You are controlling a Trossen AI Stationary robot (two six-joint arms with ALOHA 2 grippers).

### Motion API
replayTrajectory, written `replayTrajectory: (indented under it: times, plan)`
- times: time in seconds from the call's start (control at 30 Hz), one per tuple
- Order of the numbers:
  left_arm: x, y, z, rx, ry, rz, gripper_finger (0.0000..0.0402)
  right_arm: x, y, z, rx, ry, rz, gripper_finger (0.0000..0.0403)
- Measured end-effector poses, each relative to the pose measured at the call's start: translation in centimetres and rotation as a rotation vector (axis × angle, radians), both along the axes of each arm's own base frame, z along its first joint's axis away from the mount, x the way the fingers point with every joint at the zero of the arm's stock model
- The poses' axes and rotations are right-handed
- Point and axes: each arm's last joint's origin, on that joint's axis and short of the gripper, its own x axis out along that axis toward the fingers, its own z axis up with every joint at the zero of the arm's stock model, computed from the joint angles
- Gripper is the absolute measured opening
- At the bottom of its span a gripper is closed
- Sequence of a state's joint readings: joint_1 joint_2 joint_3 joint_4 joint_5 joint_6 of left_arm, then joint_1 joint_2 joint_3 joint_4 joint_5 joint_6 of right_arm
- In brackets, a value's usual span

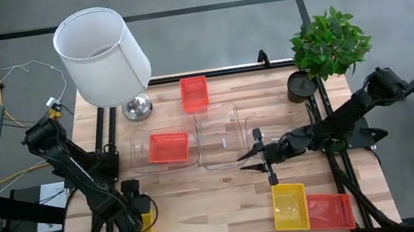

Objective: Stack baskets by color
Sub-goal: Stack the left yellow bin on the right yellow bins

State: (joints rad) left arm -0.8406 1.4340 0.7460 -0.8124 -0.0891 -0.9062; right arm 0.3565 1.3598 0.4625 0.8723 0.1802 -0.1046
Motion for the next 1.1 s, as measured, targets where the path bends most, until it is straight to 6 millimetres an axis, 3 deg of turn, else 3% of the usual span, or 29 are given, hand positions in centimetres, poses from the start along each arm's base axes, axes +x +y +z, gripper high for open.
replayTrajectory:
  times: [0.17, 0.4, 0.6, 0.83, 0.97, 1.1]
  plan:
    - [0.0, -0.1, -0.1, -0.010, 0.018, -0.001, 0.0160, 0.0, 0.0, 0.0, 0.006, 0.001, 0.000, 0.0110]
    - [0.1, 0.0, 0.0, -0.102, 0.118, 0.022, 0.0015, 0.0, 0.0, 0.0, 0.022, 0.004, -0.001, 0.0110]
    - [1.4, -0.2, 3.0, -0.123, 0.092, 0.055, 0.0006, 0.0, 0.0, 0.0, 0.047, 0.008, -0.001, 0.0110]
    - [3.6, 0.1, 9.6, 0.024, -0.092, 0.089, 0.0001, 0.0, 0.2, 0.4, 0.070, -0.026, 0.070, 0.0110]
    - [5.4, 1.2, 12.3, 0.136, -0.274, 0.097, 0.0000, -0.1, 0.5, 0.8, 0.109, -0.061, 0.088, 0.0110]
    - [7.2, 3.2, 13.6, 0.255, -0.391, 0.156, 0.0000, 0.1, 1.5, 1.4, 0.111, -0.061, 0.052, 0.0110]
